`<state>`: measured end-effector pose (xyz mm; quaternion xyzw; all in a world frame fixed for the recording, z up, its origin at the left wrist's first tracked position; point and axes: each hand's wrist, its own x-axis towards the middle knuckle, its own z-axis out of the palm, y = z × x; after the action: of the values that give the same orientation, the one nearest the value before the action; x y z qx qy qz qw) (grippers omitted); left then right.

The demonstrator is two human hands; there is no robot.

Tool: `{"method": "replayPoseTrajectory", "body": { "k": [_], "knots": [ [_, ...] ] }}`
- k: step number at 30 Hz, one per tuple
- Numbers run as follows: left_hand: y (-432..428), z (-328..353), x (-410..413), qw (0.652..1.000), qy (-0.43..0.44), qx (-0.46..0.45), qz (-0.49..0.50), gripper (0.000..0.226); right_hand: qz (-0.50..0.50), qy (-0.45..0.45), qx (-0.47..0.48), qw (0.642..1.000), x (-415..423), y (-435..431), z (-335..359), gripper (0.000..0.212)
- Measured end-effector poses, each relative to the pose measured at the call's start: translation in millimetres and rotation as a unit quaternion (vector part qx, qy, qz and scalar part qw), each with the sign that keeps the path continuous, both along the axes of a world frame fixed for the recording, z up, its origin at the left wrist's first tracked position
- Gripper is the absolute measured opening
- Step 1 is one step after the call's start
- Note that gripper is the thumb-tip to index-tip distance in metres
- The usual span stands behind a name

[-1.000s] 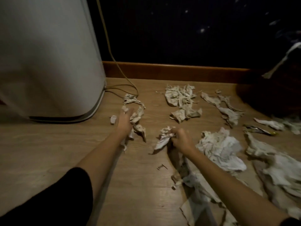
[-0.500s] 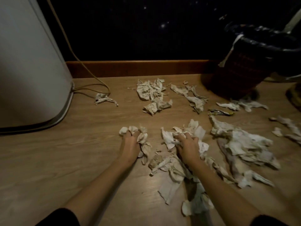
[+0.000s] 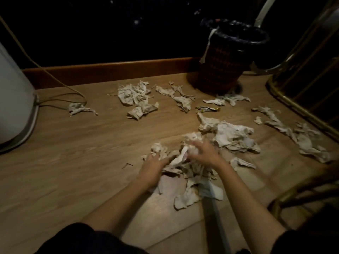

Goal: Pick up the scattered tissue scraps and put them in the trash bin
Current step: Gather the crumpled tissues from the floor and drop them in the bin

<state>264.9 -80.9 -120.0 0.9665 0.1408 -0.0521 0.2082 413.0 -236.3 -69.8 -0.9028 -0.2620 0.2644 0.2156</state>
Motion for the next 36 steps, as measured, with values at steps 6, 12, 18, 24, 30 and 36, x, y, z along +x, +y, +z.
{"method": "replayPoseTrajectory", "body": {
  "k": [6,12,18,24,30,36],
  "knots": [
    [44,2,-26,0.998,-0.029,-0.045,0.045,0.042,0.107,-0.049,-0.143,0.983,-51,-26,-42,0.081],
    [80,11,-55,0.993,-0.034,-0.023,0.108,0.040,0.083,-0.116,-0.082,0.986,-61,-4,-38,0.057],
    [136,51,-72,0.982,-0.069,0.006,0.173,0.036,0.193,-0.153,-0.030,0.969,-23,75,38,0.043],
    [172,135,-52,0.984,-0.100,0.057,0.134,0.040,0.332,-0.212,-0.075,0.916,5,149,158,0.043],
    [175,182,9,0.988,-0.074,0.125,0.062,0.041,0.342,-0.245,-0.027,0.907,38,187,195,0.052],
    [171,199,95,0.986,-0.115,0.069,0.096,0.038,0.310,-0.207,0.042,0.927,117,192,166,0.056]
  ]
}}
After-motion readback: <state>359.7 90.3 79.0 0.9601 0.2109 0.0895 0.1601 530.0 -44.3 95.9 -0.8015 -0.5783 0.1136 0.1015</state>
